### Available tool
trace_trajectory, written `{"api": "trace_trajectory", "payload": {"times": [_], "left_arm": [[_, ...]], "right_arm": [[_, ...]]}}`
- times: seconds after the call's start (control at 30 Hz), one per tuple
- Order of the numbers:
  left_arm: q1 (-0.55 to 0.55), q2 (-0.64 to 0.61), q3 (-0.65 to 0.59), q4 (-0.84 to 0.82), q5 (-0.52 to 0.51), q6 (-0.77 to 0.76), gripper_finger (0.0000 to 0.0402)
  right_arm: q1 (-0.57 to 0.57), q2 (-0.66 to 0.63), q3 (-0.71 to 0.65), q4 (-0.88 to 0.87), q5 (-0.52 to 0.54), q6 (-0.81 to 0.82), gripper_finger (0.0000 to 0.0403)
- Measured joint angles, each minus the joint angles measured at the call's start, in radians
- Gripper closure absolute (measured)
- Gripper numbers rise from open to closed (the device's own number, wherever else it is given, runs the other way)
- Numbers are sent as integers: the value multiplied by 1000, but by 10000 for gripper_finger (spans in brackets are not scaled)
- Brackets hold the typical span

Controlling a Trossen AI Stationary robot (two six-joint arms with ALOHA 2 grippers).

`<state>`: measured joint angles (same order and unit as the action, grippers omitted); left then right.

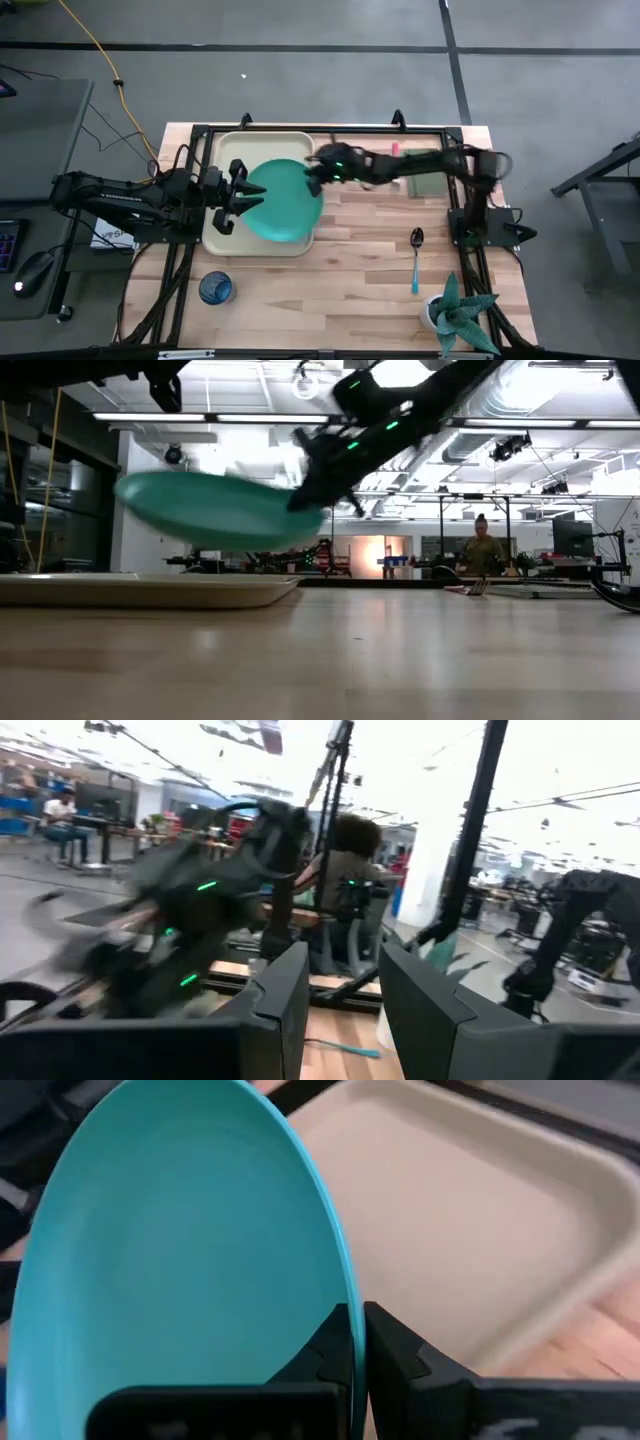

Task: Pick and place plate/cup/fork/spoon on tray
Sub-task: Put the blue plate on the light brown tray

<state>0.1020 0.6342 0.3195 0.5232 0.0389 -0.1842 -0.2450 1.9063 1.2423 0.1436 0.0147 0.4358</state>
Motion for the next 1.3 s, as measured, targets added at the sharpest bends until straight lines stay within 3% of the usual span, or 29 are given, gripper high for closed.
{"api": "trace_trajectory", "payload": {"times": [0.23, 0.43, 0.8, 1.3], "left_arm": [[0, 0, 0, -2, 48, -49, 296], [0, 0, 0, -3, 48, -49, 296], [0, 0, 0, -3, 48, -49, 296], [0, 0, 0, -3, 48, -49, 296]], "right_arm": [[-17, 292, 318, -36, -79, 36, 402], [-23, 424, 467, -92, -79, 81, 403], [-36, 468, 479, -101, -15, 153, 386], [-34, 462, 477, -61, -34, 139, 258]]}}
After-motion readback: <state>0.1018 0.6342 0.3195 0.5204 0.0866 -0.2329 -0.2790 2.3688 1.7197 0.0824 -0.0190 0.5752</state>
